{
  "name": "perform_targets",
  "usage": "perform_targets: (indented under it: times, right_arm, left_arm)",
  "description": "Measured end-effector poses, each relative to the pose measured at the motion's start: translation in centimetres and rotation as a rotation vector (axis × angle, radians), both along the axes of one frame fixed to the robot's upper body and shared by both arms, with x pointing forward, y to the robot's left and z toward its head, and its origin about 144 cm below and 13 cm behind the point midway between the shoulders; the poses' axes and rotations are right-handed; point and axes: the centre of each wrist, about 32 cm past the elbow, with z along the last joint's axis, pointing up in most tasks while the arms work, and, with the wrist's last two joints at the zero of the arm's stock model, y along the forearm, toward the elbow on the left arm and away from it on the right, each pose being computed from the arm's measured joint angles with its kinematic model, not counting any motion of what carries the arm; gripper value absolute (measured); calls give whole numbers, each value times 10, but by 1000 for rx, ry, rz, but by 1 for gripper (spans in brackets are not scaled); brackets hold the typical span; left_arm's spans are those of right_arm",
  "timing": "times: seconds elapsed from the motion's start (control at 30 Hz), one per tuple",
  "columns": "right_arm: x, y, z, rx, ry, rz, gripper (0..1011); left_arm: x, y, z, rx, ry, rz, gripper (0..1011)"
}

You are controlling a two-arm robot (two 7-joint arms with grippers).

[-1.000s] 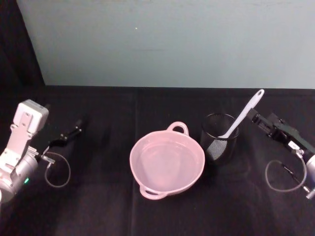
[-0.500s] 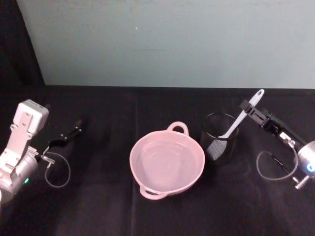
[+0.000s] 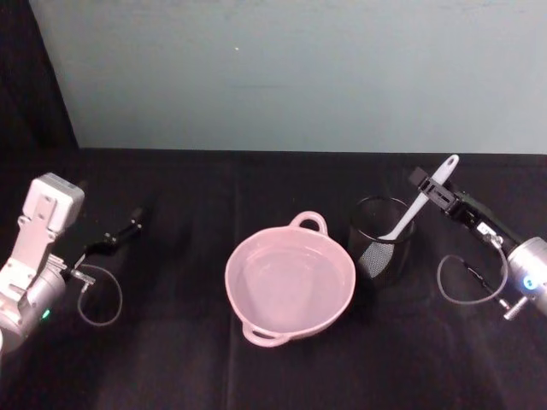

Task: Use the one hand to pick up the spoon and stir the clear water in the bowl.

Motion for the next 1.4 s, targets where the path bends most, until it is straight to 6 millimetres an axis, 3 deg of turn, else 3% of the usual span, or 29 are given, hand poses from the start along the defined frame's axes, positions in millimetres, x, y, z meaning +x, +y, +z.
perform_targets:
  times: [0.33, 0.47, 1.1, 1.2, 1.4]
  right_arm:
    - [-1, 0, 0, 0, 1, 0, 1003]
    - [-1, -1, 0, 0, 0, 0, 931]
    - [-1, -1, 0, 1, 1, 0, 384]
    - [-1, -1, 0, 0, 1, 0, 242]
    - [-1, -1, 0, 0, 1, 0, 123]
  left_arm:
    - [0, 0, 0, 0, 0, 0, 1005]
    - [0, 0, 0, 0, 0, 0, 1005]
    - [0, 0, 0, 0, 0, 0, 1005]
    - [0, 0, 0, 0, 0, 0, 1005]
    - [0, 0, 0, 0, 0, 0, 1005]
